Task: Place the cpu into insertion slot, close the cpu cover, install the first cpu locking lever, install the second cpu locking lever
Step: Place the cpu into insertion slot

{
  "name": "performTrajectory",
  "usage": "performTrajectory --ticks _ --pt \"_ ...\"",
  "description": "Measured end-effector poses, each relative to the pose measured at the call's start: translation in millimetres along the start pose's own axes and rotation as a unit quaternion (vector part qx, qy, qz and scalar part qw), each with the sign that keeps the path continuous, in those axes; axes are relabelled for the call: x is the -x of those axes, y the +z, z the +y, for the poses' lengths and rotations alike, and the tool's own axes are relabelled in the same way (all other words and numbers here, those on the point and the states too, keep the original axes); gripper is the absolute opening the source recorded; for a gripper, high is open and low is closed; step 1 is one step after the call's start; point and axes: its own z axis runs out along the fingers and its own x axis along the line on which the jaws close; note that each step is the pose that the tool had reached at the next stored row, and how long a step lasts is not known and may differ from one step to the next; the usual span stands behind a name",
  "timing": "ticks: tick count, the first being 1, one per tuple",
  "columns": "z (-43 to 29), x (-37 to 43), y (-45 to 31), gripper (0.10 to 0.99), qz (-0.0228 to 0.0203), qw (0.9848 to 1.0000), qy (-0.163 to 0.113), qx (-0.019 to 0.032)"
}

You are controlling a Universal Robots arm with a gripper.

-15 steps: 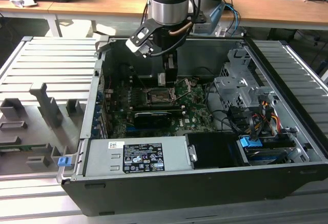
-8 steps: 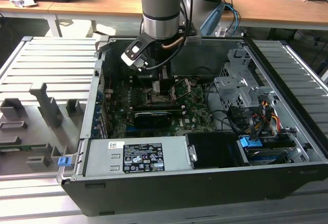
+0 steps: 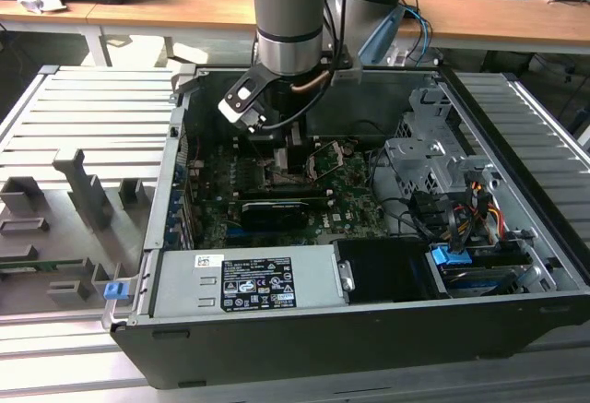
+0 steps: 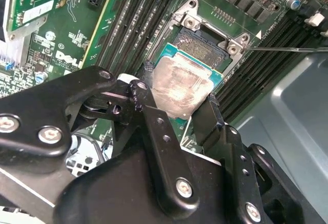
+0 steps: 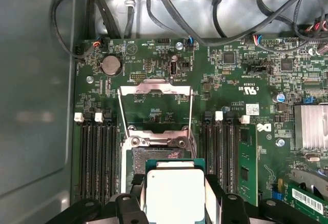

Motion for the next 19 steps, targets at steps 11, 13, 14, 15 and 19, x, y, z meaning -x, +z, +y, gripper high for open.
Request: performTrajectory --ticks 11,13,14,15,19 --pt "-0.5 0.3 5.2 0.541 -0.0001 1.0000 0.000 0.0000" --pt "-0.5 0.3 5.5 0.541 0.0000 1.0000 0.000 0.0000" --pt "-0.5 0.3 5.8 0.541 -0.0001 1.0000 0.000 0.0000" --pt "-0.6 0.3 5.9 0.541 0.0000 1.0000 0.000 0.0000" --pt "-0.7 0.3 7.3 0.541 0.0001 1.0000 0.000 0.0001"
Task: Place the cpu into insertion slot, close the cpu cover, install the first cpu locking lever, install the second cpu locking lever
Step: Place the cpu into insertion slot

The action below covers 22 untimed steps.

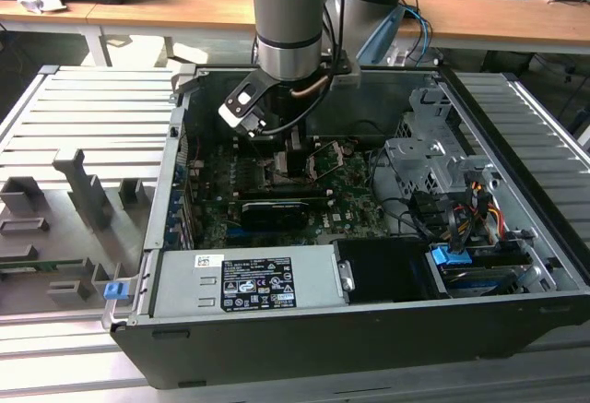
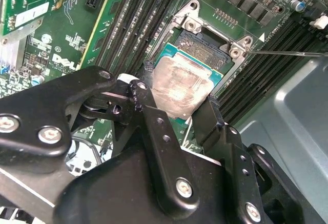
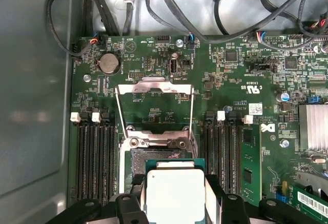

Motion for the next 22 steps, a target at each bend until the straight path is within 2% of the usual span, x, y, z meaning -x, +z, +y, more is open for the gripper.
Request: performTrajectory --ticks 7,14,18,19,20,21,22 --pt "0.1 -1.3 4.8 0.541 -0.0001 1.0000 0.000 -0.0001" --pt "0.2 -6.1 10.7 0.541 -0.0002 1.0000 0.000 -0.0001" --pt "-0.1 -12.4 14.7 0.541 -0.0001 1.0000 0.000 -0.0001" --pt "-1.0 -13.1 18.9 0.541 -0.0012 1.0000 0.000 -0.0002" --pt "-1.3 -13.0 21.2 0.541 -0.0054 1.0000 0.000 -0.0002" --pt "-1.4 -13.0 22.3 0.541 -0.0077 1.0000 -0.001 -0.0003" --pt "-1.6 -13.0 22.8 0.541 -0.0078 1.0000 -0.001 -0.0003"
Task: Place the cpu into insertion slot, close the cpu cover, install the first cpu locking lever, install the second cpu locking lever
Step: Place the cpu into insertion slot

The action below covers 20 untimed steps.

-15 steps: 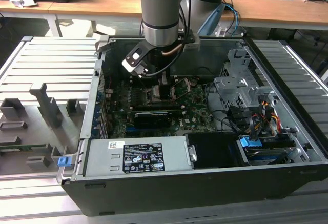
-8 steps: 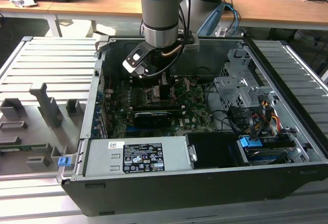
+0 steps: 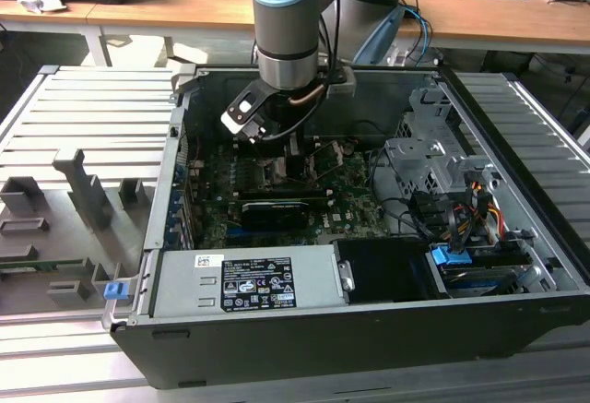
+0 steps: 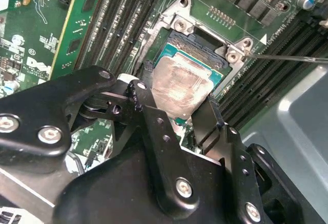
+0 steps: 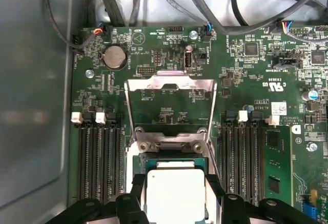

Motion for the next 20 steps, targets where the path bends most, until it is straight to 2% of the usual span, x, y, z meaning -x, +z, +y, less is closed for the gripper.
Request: performTrajectory --ticks 6,11,14,20 --pt "-2.4 -1.0 2.9 0.541 -0.0002 1.0000 0.001 0.0000" --pt "-2.6 -1.2 5.5 0.541 -0.0033 1.0000 0.002 0.0000" --pt "-2.9 -1.5 7.8 0.541 -0.0066 1.0000 0.002 -0.0001" --pt "-3.2 -4.6 11.7 0.541 -0.0092 1.0000 0.002 0.0000"
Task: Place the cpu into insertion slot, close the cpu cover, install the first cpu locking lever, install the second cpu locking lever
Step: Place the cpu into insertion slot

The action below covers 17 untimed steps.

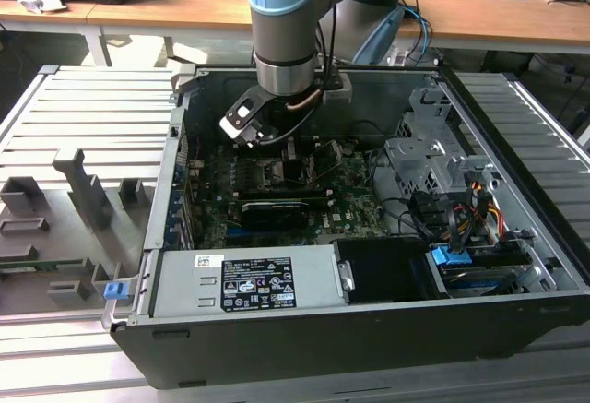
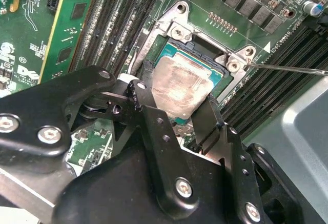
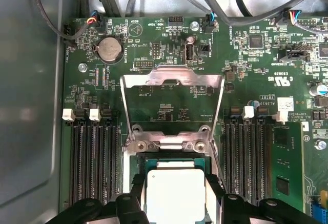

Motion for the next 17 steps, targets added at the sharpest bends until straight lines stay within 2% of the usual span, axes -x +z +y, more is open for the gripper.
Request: performTrajectory --ticks 5,13,14,15,16,17 --pt "-0.2 -0.5 1.7 0.541 -0.0017 1.0000 0.000 -0.0002" --pt "0.2 -0.6 2.4 0.541 -0.0012 1.0000 0.000 0.0001" --pt "0.3 -0.7 2.5 0.553 -0.0012 1.0000 0.000 0.0001" --pt "0.4 -0.7 2.5 0.612 -0.0012 1.0000 0.000 0.0001" --pt "0.4 -0.7 2.5 0.612 -0.0013 1.0000 0.000 0.0001" --pt "0.4 -0.6 2.3 0.675 -0.0015 1.0000 0.000 0.0000"
